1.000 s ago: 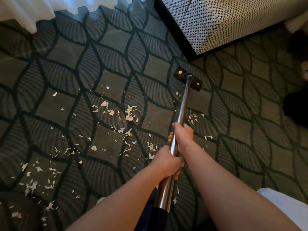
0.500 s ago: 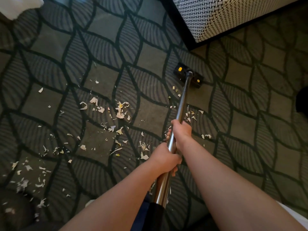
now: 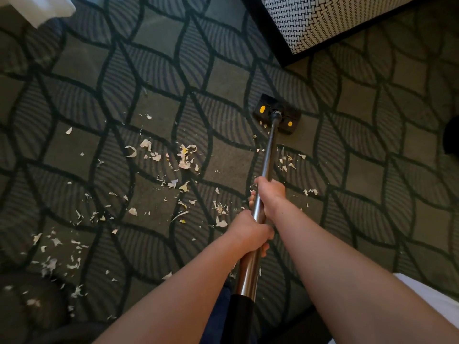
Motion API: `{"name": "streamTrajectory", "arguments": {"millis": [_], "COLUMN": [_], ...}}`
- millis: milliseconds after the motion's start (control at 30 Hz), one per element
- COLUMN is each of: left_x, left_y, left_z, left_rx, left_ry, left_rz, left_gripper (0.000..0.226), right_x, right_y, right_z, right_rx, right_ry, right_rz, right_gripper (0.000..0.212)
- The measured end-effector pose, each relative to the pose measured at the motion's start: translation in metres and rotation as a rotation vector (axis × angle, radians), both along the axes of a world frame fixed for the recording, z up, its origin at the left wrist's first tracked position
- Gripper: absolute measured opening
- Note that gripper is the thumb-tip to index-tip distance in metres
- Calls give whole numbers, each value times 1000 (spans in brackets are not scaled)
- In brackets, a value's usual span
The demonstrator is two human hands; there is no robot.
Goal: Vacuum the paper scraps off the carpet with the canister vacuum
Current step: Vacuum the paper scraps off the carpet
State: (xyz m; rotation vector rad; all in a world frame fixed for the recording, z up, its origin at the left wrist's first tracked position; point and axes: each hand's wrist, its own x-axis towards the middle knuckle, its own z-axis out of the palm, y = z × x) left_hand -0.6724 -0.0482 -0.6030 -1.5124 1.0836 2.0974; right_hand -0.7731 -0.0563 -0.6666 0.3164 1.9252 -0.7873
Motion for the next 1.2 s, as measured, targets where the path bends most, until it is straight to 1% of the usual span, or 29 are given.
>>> {"name": "streamTrajectory", "arguments": {"millis": [233,333,400,567,733,1033,1200], "left_x": [42,63,77,108,135,150,161], "left_y": [23,34,40,57,71,77,82], "left_z": [8,7,7,9,3,0,-1], "left_rx": [6,24,40,31,12,-10,-3], "left_ry": [2,-7,-16,-30,-63,-64,-53], "left_rz": [-4,5,12,-8,-24,-15,-27], "left_gripper": [22,29,34,31,31,32,34], "right_x": [43,64,77,106,134,152,162], "right_y": [24,34,40,58,72,75,82], "right_z": [6,7,10,13,5,3,6], "right_rx": [-3,4,5,-5,5,15,10], "right_ry": [15,8,-13,-48,-57,-21,-28], "right_rz": [-1,-2,-10,-17,-13,-25,-29], "right_gripper": [27,31,30,25,27,29,26]}}
